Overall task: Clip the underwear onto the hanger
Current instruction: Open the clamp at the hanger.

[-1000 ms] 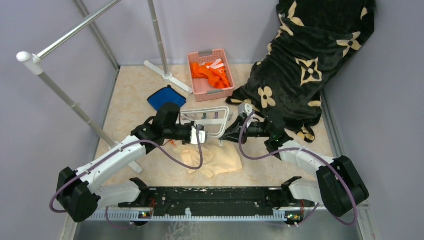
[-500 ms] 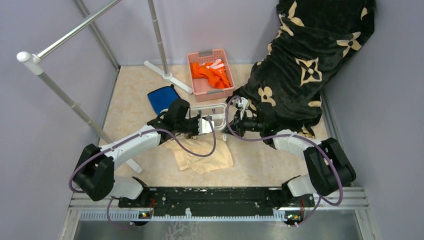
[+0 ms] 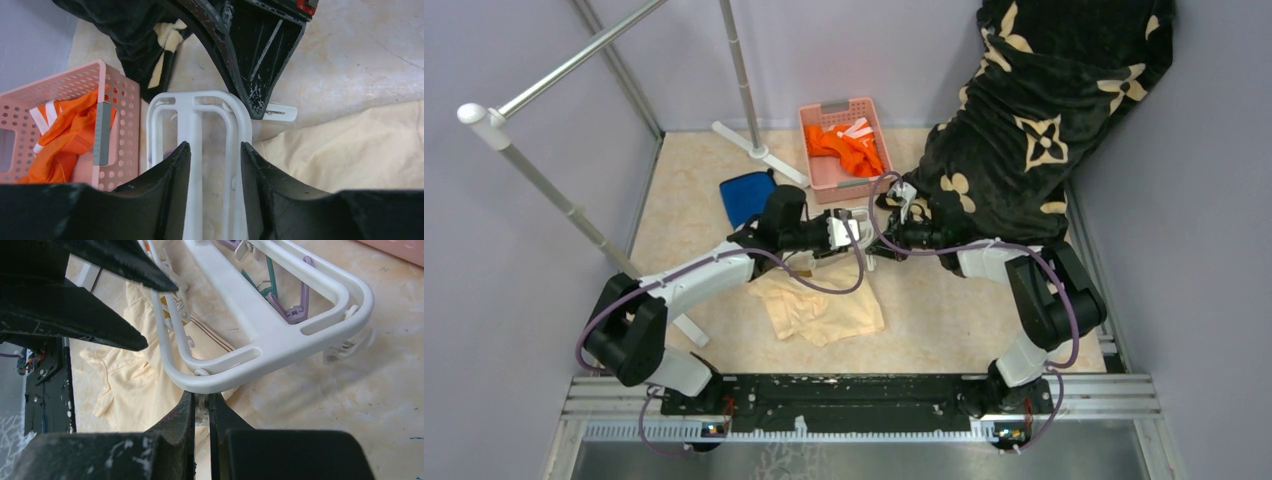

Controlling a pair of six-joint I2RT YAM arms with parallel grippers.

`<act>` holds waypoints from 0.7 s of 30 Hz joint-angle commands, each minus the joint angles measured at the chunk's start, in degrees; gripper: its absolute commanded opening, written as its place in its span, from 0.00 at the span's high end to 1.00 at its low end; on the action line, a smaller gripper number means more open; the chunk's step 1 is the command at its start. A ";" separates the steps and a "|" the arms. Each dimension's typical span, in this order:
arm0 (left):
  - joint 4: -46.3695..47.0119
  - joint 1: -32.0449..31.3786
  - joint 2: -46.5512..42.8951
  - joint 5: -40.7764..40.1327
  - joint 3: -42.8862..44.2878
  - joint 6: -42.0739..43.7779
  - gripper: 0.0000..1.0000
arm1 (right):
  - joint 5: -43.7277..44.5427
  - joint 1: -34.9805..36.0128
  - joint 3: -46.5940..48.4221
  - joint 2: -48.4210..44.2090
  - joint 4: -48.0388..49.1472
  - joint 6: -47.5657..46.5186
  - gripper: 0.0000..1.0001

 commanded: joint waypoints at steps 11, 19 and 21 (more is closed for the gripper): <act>17.12 -4.11 -15.03 -18.59 -10.57 -45.34 0.33 | 6.57 -1.08 3.91 0.14 3.47 5.56 1.00; 14.82 -17.86 -11.05 -34.16 -15.22 -60.05 0.38 | 7.64 -1.08 5.36 -0.19 0.61 8.08 1.00; 15.07 -21.12 -7.32 -36.91 -14.71 -61.07 0.37 | 7.31 -1.06 5.04 -0.28 0.91 7.81 1.00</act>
